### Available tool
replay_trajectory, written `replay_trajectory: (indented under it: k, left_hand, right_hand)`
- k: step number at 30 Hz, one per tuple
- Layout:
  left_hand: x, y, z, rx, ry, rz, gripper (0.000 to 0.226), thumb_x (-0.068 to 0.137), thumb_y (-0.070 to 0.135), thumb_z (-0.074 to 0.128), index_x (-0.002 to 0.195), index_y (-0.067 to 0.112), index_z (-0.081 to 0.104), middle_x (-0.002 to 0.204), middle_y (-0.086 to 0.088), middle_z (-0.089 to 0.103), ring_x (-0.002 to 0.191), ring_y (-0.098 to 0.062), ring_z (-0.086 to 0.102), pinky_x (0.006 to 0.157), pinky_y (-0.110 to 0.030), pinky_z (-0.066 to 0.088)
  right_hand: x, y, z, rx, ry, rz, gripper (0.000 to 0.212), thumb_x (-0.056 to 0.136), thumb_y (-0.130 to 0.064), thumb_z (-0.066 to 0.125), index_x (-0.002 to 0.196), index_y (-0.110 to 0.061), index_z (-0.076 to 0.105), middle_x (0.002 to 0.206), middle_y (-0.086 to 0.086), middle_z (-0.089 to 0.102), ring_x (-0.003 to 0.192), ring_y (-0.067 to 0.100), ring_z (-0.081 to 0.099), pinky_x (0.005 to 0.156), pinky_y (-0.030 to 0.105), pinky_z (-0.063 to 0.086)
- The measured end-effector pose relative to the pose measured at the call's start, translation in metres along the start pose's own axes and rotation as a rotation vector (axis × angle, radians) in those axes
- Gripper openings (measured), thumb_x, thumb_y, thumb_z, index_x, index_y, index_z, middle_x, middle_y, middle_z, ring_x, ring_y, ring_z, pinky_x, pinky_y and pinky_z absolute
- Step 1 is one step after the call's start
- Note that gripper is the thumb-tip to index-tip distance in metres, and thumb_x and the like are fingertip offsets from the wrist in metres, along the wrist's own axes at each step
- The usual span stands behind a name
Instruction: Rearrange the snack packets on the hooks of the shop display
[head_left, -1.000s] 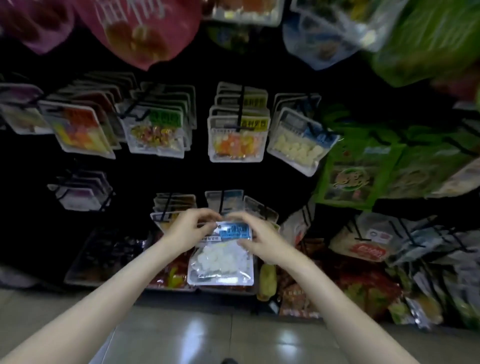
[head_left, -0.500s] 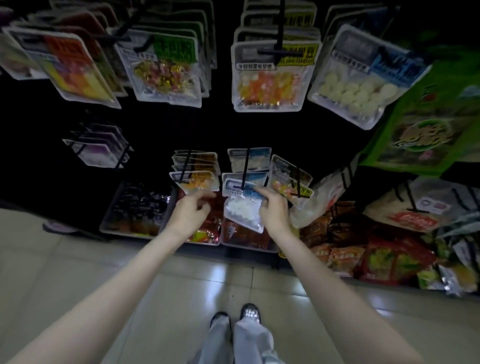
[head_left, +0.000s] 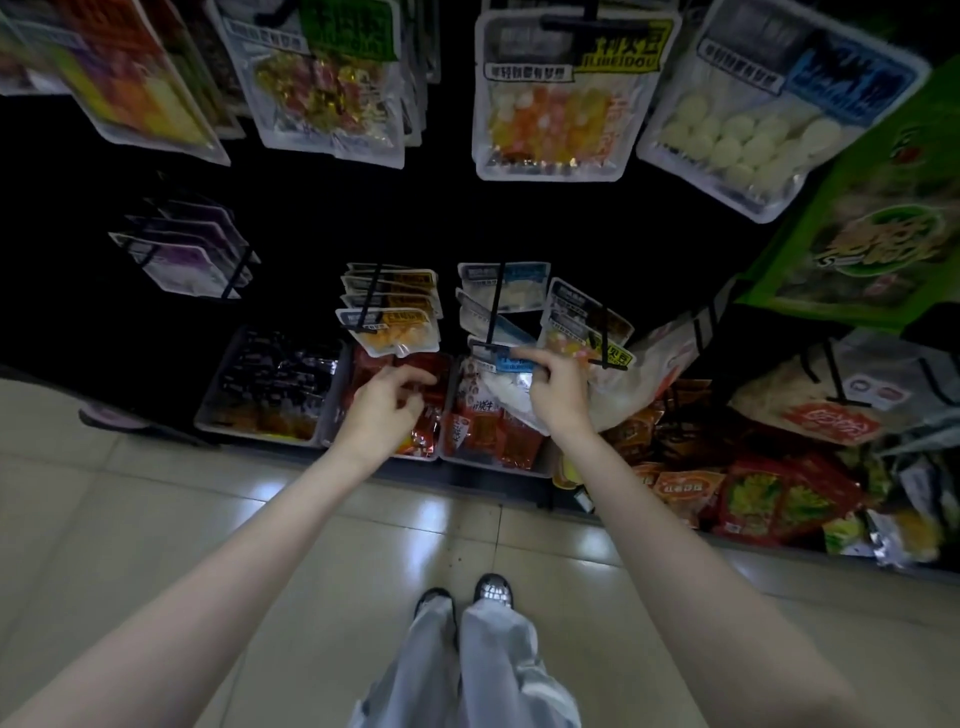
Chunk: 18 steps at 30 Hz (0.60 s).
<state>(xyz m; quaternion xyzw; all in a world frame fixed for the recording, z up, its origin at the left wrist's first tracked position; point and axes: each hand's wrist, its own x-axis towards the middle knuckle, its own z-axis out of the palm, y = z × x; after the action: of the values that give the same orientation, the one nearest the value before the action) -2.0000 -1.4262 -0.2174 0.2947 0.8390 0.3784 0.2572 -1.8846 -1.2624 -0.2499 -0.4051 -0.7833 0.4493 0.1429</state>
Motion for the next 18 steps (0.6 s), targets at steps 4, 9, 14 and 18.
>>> replay_trajectory:
  k: [4,9,14,18]
  left_hand:
    - [-0.002,-0.005,0.005,-0.025,-0.008,-0.008,0.026,0.089,-0.002,0.049,0.101,0.015,0.064,0.108,-0.007,0.057,0.092,-0.022,0.06,0.07,-0.028,0.047]
    - [-0.005,-0.005,0.004,-0.001,-0.018,0.024,0.029,0.088,-0.004,0.048,0.096,0.02,0.062,0.105,-0.011,0.058,0.076,-0.014,0.056,0.061,-0.018,0.041]
    - [-0.005,-0.003,0.001,0.017,0.01,0.011,0.027,0.088,-0.002,0.048,0.102,0.016,0.064,0.102,-0.013,0.06,0.08,-0.02,0.058,0.066,-0.028,0.046]
    - [-0.005,-0.002,0.002,0.003,0.006,0.023,0.026,0.089,-0.001,0.048,0.105,0.014,0.063,0.101,-0.013,0.06,0.073,-0.012,0.055,0.062,-0.019,0.044]
  right_hand:
    - [0.002,-0.007,-0.005,0.044,-0.028,-0.025,0.04,0.094,0.007,0.037,0.116,-0.012,0.065,0.12,0.01,0.064,0.045,0.0,0.04,0.045,0.008,0.033]
    - [0.011,-0.009,0.001,-0.015,0.018,0.005,0.048,0.09,0.012,0.036,0.122,-0.014,0.062,0.128,0.011,0.058,0.054,-0.003,0.034,0.048,0.009,0.031]
    - [0.01,-0.016,-0.002,-0.097,-0.003,0.009,0.052,0.088,0.015,0.036,0.126,-0.013,0.059,0.132,0.012,0.054,0.069,0.006,0.05,0.058,0.012,0.036]
    - [0.019,-0.016,-0.001,-0.113,-0.012,0.015,0.052,0.088,0.014,0.037,0.128,-0.013,0.057,0.133,0.011,0.054,0.089,0.023,0.06,0.069,0.022,0.045]
